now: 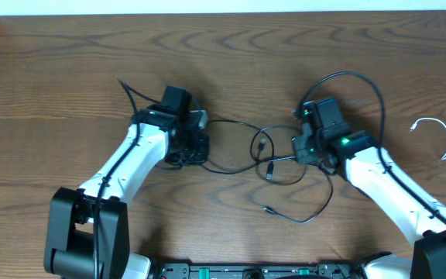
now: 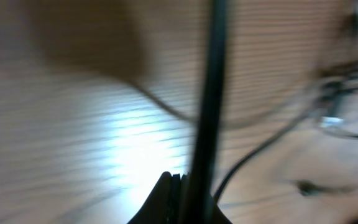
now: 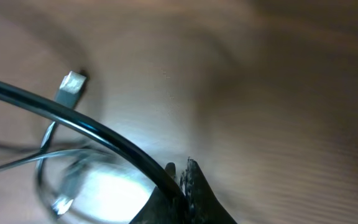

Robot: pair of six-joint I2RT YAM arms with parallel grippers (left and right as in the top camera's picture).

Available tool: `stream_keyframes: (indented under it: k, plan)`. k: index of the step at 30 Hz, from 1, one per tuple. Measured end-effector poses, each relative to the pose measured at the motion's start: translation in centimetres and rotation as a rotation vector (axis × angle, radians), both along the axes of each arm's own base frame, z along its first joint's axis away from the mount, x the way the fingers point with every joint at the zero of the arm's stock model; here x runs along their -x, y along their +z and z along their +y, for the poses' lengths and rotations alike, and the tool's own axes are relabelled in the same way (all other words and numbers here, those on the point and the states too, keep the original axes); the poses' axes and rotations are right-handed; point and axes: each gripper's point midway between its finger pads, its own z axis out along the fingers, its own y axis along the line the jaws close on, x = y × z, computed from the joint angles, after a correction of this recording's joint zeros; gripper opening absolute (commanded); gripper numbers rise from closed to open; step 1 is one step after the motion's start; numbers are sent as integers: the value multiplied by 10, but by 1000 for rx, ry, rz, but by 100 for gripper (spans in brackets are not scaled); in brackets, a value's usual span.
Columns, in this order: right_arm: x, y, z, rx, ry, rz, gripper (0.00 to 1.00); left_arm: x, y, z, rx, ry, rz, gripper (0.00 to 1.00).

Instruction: Untangle cables

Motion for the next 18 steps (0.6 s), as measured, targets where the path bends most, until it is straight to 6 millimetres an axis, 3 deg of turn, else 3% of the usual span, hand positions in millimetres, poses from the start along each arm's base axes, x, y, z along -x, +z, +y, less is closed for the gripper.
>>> stream_keyframes:
  k: [3, 5, 9, 11, 14, 18]
  plan:
    - [-16, 3, -45, 41, -167, -35, 1, -1, -6, 34, -104, 69, 19, 7]
    - [-22, 4, -87, 45, -327, -41, 1, -5, -7, 55, -138, 140, 25, 7]
    - [-16, 2, -159, 4, -602, -22, 1, -10, -8, 90, -168, 290, 46, 7]
    - [-7, -1, -185, -32, -700, 1, 1, -11, -8, 107, -175, 361, 54, 7]
    - [6, -4, -208, -66, -790, 32, 1, -11, -9, 123, -180, 438, 68, 7]
    - [14, -6, -220, -92, -847, 48, 1, -8, -9, 144, -206, 572, 97, 7]
